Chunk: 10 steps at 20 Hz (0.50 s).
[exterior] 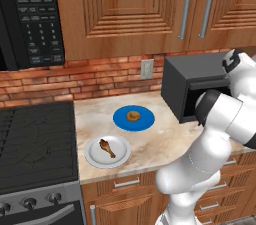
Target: Open the toaster oven door. Place the bread on the top rack in the toaster oven and place the chicken drumstick on the bottom rack.
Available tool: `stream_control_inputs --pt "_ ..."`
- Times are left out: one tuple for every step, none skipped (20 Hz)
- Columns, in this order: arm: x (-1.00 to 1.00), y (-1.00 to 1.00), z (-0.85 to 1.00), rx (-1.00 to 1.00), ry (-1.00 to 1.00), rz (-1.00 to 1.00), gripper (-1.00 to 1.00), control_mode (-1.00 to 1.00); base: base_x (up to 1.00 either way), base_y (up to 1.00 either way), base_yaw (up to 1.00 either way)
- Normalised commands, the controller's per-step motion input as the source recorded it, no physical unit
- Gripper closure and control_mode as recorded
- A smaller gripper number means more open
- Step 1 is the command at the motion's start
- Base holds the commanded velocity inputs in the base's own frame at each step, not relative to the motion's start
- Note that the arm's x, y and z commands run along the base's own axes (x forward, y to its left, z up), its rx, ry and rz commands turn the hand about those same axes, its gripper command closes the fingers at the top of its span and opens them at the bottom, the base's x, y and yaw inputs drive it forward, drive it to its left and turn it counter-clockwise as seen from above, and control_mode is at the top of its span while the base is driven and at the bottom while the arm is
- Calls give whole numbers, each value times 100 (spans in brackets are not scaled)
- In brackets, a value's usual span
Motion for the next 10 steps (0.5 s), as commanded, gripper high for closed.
stream_control_inputs --pt "-19 18 -94 -6 7 0 100 -100 0 0 0" --pt "-20 18 -94 -6 7 0 100 -100 0 0 0" --pt "-20 18 -94 -6 6 0 100 -100 0 0 0" --pt "-21 17 -94 -7 6 0 100 -100 0 0 0" --pt "-21 17 -94 -6 5 0 100 -100 0 0 0" --pt "-21 17 -94 -6 5 0 100 -100 0 0 0" --pt "-21 17 -94 -6 5 0 100 -100 0 0 0" --pt "-24 17 -94 -7 5 0 100 -100 0 0 0" --pt "-28 14 -94 -7 4 0 100 -100 0 0 0" --pt "-35 11 -94 -8 3 -1 100 -100 0 0 0"
